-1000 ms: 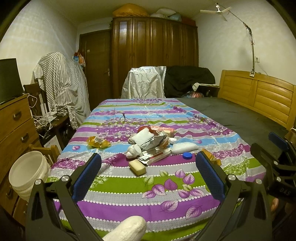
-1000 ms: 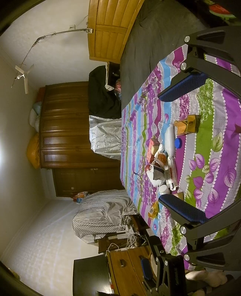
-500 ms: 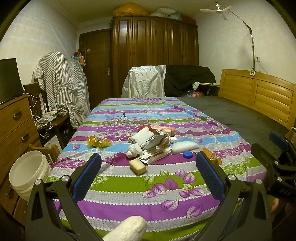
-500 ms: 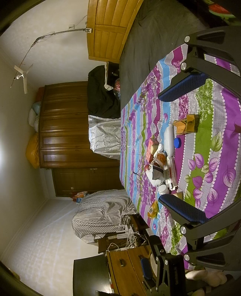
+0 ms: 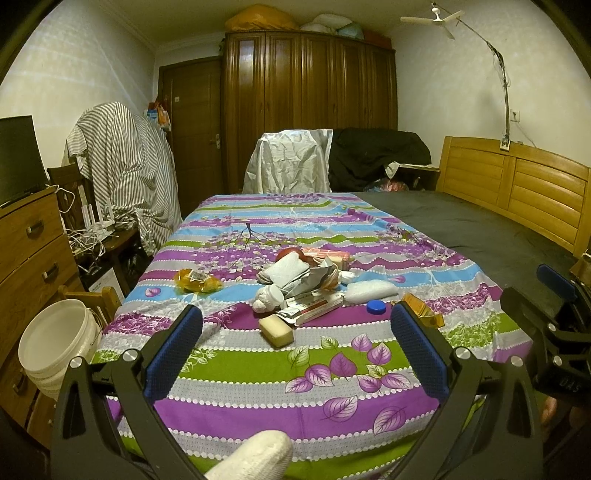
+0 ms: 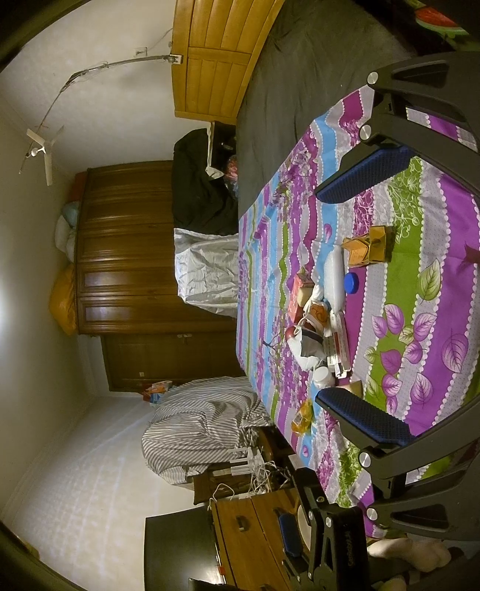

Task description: Collect trash

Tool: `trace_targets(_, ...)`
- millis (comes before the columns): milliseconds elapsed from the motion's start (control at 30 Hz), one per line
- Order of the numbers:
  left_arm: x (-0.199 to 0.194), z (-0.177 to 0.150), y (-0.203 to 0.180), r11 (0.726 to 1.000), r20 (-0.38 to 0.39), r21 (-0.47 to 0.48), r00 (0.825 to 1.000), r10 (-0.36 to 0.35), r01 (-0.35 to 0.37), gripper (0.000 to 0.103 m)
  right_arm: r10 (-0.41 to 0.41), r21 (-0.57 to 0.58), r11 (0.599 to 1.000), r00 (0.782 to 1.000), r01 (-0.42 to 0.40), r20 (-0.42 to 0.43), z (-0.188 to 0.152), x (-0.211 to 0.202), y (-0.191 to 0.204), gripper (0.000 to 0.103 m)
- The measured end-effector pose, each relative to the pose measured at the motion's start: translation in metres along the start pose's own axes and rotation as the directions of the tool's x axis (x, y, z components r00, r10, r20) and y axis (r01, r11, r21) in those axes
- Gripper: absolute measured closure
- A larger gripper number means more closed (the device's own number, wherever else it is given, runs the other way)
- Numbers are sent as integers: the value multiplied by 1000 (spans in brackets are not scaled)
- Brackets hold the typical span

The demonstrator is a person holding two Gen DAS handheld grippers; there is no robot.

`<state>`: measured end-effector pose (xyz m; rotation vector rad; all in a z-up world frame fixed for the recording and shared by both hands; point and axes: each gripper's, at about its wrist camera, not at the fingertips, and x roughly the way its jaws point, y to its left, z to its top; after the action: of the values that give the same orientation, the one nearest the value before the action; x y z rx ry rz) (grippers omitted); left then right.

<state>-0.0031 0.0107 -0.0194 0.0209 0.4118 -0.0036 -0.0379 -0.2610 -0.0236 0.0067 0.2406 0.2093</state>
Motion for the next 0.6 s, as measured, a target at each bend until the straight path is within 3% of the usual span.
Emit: trace_targets(600, 2, -8, 7, 1000, -8, -1, 1000, 2, -2, 5, 1, -1, 1000, 1000, -1, -4, -4, 0, 3, 4)
